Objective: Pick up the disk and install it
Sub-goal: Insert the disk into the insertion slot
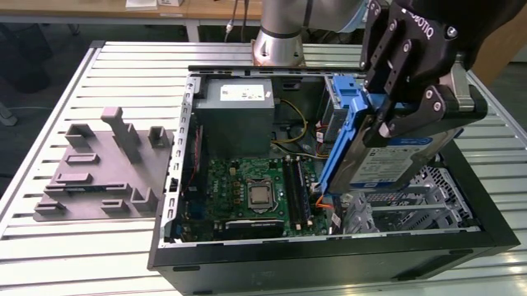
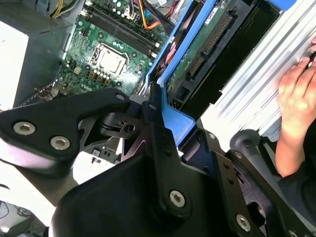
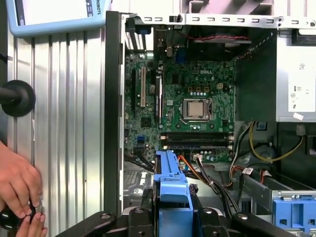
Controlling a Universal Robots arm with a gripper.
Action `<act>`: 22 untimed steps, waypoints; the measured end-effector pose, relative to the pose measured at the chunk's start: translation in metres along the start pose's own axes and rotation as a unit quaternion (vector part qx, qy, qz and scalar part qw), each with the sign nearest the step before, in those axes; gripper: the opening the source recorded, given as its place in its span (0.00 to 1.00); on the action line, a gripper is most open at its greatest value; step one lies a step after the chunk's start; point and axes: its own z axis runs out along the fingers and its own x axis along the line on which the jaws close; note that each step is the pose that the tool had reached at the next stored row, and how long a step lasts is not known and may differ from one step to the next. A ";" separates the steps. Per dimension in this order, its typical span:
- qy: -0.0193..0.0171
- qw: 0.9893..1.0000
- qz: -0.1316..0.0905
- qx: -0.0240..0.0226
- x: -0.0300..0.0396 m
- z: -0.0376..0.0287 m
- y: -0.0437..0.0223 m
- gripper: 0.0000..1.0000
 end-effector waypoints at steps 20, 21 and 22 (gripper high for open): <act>0.002 1.000 0.000 0.000 0.0001 0.0029 -0.0339 0.36; 0.002 1.000 0.000 0.000 0.0001 0.0032 -0.0358 0.36; 0.002 1.000 0.000 0.000 0.0002 0.0035 -0.0369 0.36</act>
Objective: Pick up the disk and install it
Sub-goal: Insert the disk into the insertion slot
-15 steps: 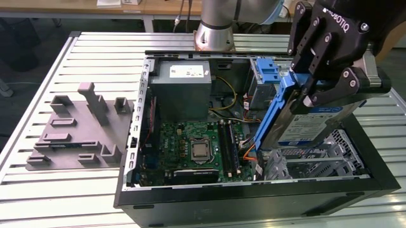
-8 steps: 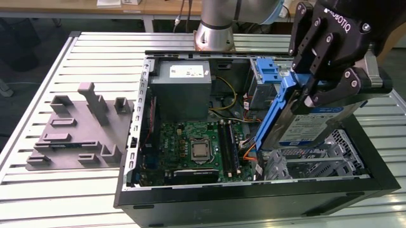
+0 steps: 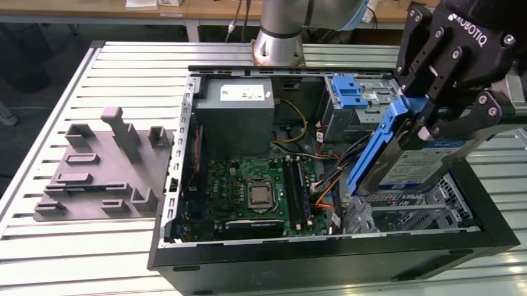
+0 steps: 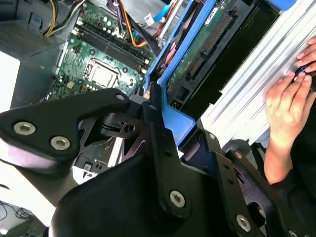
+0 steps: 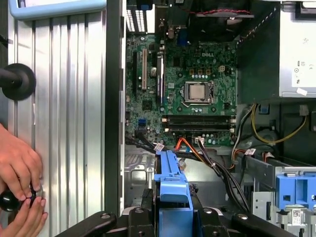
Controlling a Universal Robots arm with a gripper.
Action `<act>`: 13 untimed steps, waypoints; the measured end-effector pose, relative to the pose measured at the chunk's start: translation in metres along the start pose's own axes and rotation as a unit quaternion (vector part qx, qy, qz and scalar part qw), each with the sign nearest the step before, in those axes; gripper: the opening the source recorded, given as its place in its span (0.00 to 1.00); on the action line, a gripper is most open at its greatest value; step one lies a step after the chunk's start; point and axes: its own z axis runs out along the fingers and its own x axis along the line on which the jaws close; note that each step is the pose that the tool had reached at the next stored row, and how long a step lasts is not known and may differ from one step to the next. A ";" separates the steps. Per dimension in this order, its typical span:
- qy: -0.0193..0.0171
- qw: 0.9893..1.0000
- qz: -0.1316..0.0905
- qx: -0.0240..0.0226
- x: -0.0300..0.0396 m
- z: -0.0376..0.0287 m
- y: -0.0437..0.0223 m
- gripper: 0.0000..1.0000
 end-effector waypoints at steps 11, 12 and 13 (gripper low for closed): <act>0.000 1.000 0.000 0.000 0.0033 0.0053 -0.0098 0.36; 0.000 1.000 0.000 0.000 0.0033 0.0059 -0.0115 0.36; 0.000 1.000 0.000 0.000 0.0033 0.0065 -0.0132 0.36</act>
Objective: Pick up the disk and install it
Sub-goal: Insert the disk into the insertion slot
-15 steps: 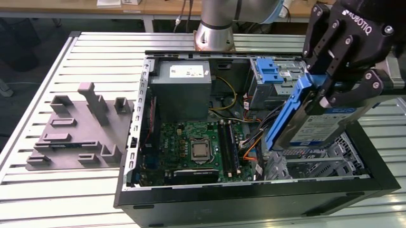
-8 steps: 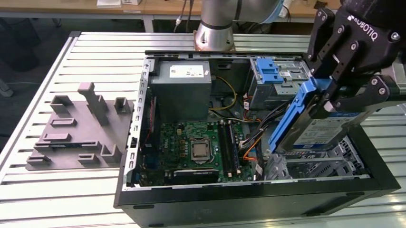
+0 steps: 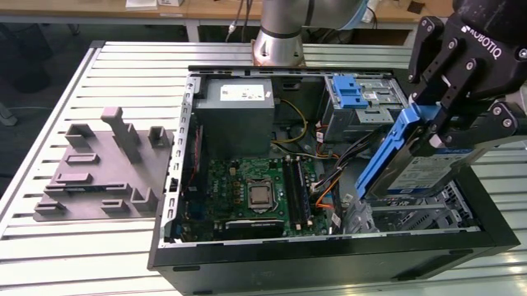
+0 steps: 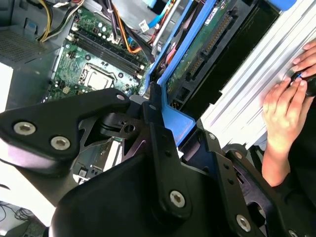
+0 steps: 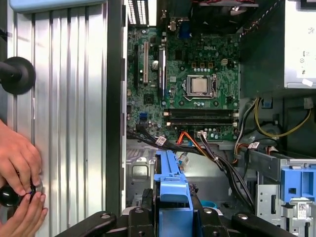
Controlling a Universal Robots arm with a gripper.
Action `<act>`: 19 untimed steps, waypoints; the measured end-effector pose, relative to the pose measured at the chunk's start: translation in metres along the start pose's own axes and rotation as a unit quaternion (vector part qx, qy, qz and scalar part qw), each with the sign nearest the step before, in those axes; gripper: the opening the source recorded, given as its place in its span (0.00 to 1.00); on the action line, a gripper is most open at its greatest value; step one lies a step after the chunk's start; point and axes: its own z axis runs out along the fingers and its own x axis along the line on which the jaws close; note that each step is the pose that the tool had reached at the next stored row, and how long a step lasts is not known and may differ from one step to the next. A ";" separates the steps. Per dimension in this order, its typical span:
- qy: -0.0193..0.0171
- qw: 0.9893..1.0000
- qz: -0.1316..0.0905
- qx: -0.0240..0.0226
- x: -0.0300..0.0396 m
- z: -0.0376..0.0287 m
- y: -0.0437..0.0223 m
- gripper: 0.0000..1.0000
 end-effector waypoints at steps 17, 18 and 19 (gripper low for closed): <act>0.000 1.000 0.008 0.000 -0.0006 0.0049 -0.0141 0.36; 0.000 1.000 0.008 0.000 -0.0009 0.0053 -0.0150 0.36; 0.000 1.000 0.008 0.000 -0.0013 0.0057 -0.0158 0.36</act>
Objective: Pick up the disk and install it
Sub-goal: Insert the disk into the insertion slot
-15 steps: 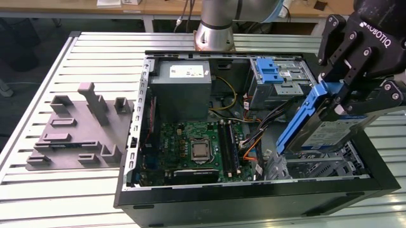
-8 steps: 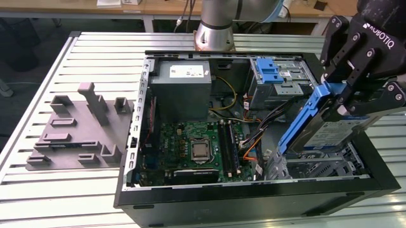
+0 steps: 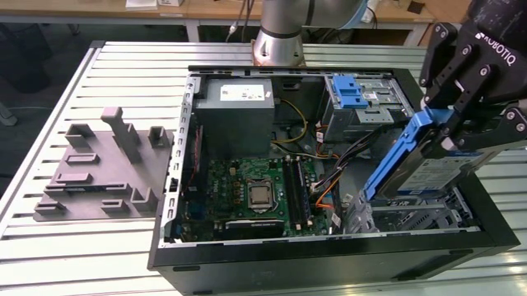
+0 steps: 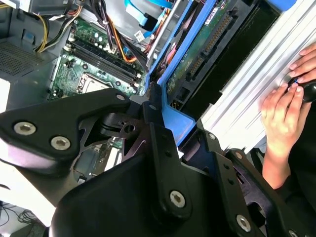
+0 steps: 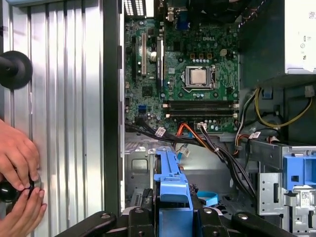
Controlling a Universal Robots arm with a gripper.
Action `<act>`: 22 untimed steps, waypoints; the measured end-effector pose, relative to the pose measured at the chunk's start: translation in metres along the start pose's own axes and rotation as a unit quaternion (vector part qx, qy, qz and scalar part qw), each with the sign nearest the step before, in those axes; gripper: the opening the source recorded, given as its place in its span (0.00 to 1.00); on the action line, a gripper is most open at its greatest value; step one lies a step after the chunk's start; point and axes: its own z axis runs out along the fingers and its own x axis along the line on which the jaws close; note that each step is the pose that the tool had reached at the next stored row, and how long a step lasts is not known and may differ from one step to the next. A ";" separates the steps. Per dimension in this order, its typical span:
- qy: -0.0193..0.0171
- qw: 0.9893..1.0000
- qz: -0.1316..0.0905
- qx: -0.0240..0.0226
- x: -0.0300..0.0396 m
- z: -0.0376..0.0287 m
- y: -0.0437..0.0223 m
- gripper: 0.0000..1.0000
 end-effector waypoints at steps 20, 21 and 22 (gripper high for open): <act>0.000 1.000 0.004 0.000 -0.0022 0.0112 -0.0044 0.36; 0.000 1.000 0.005 0.000 -0.0022 0.0116 -0.0044 0.36; 0.000 1.000 0.005 0.000 -0.0022 0.0121 -0.0044 0.36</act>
